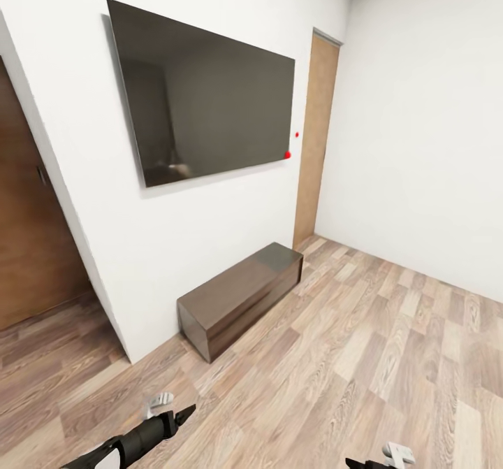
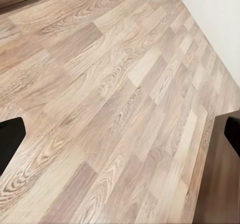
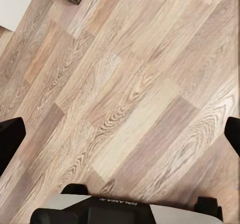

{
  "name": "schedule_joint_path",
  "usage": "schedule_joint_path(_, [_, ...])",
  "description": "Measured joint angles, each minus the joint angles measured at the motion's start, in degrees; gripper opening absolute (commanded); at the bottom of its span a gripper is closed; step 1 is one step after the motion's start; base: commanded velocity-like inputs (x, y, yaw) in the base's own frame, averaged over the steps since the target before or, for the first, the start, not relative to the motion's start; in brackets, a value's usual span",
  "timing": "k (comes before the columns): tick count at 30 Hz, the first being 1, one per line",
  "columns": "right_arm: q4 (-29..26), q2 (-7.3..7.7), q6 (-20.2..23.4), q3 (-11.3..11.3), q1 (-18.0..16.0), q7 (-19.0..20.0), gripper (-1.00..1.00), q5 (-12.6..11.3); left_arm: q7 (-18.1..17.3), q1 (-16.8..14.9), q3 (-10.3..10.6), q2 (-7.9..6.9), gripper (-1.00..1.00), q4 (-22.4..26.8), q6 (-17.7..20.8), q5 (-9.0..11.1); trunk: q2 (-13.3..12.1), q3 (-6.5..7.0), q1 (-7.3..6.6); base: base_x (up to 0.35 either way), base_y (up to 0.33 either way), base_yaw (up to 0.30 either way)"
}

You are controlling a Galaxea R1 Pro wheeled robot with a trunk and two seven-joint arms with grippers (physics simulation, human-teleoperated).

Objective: In the bedroom, move the book from the bed onto either nightstand, and place the two sandals side by side next to the bed.

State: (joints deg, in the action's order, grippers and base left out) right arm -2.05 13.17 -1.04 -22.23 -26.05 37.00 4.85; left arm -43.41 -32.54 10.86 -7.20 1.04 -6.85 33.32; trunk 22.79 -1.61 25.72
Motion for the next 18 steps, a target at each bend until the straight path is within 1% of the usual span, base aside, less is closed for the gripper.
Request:
schedule_joint_path(3, [0.0, 0.0, 0.0, 0.0, 0.0, 0.0, 1.0, 0.0, 0.0, 0.0, 0.0, 0.0, 1.0, 0.0, 0.0, 0.0, 0.0, -0.01, 0.0, 0.306, -0.11, -0.04])
schedule_joint_path(6, [-0.01, 0.0, 0.0, 0.0, 0.01, 0.07, 1.0, 0.0, 0.0, -0.01, 0.0, 0.01, 1.0, -0.02, 0.0, -0.01, -0.01, -0.13, 0.01, 0.224, -0.034, -0.162])
schedule_joint_path(18, [-0.06, 0.01, 0.0, -0.02, 0.02, 0.17, 1.0, -0.07, 0.01, -0.02, 0.0, 0.01, 1.0, -0.02, -0.01, -0.01, -0.01, -0.47, 0.03, 0.02, -0.003, -0.26])
